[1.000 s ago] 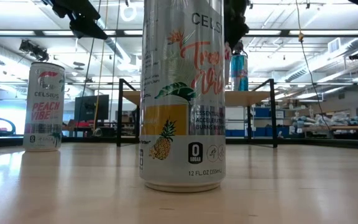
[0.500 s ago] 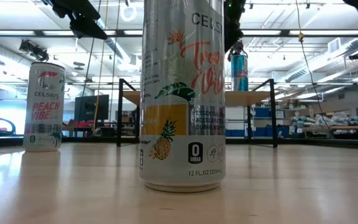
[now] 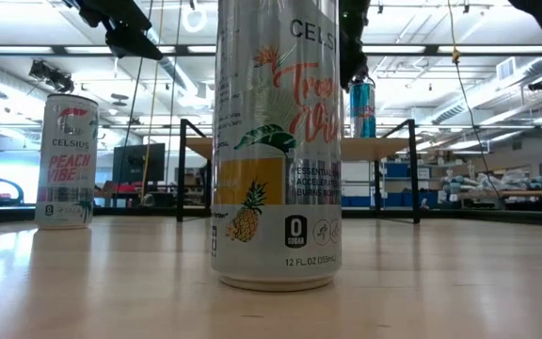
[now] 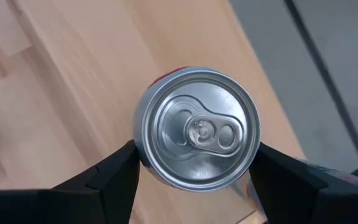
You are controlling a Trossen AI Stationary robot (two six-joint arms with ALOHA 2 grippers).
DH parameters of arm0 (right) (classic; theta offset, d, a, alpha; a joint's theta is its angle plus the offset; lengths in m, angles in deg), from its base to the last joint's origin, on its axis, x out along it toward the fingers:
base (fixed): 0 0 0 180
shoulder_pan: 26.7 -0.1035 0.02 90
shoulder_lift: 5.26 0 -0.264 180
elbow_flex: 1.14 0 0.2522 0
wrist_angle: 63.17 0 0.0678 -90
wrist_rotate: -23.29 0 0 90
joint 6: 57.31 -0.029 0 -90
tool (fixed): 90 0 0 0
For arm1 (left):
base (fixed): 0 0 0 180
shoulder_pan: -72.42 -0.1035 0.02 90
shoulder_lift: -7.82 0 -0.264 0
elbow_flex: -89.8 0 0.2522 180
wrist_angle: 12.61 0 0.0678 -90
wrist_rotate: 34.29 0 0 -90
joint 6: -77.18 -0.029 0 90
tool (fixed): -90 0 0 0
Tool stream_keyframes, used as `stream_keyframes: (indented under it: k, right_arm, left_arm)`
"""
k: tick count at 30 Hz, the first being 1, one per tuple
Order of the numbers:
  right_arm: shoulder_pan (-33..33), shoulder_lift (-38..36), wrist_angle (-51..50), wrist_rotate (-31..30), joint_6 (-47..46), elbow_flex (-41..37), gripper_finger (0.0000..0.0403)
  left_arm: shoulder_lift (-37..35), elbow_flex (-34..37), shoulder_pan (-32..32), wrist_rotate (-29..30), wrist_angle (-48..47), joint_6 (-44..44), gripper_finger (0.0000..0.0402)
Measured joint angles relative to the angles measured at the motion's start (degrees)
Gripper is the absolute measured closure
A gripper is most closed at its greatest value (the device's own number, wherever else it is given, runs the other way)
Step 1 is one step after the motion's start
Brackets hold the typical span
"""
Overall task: Place canned beverage on shelf
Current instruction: Put the top red soda can on the shelf
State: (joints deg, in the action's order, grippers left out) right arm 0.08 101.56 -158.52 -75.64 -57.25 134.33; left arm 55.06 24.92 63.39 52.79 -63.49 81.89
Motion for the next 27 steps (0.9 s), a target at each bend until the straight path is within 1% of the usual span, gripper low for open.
stream_keyframes:
  k: [2, 7, 15, 19, 27]
  right_arm:
    - [0.1, 0.0, 0.3, 1.1, 0.0, 0.0, 0.0127]
    - [0.2, 0.0, 0.4, 1.3, 0.3, 0.0, 0.0123]
    - [1.1, 0.0, 0.6, 1.8, 1.5, 0.0, 0.0090]
    - [1.6, 0.0, 0.9, 4.3, 1.3, 0.0, 0.0074]
    - [1.6, -0.1, 1.4, 4.4, 1.8, 0.0, 0.0061]
  left_arm:
    - [0.0, 0.0, 0.0, 0.0, 0.0, 0.0, 0.0083]
    - [0.0, 0.0, 0.0, 0.0, 0.0, 0.1, 0.0083]
    - [0.0, 0.0, 0.0, 0.0, 0.0, 0.7, 0.0083]
    - [0.0, 0.0, 0.0, 0.0, 0.0, 0.6, 0.0083]
    - [0.0, 0.0, 0.0, 0.0, -0.4, 0.6, 0.0083]
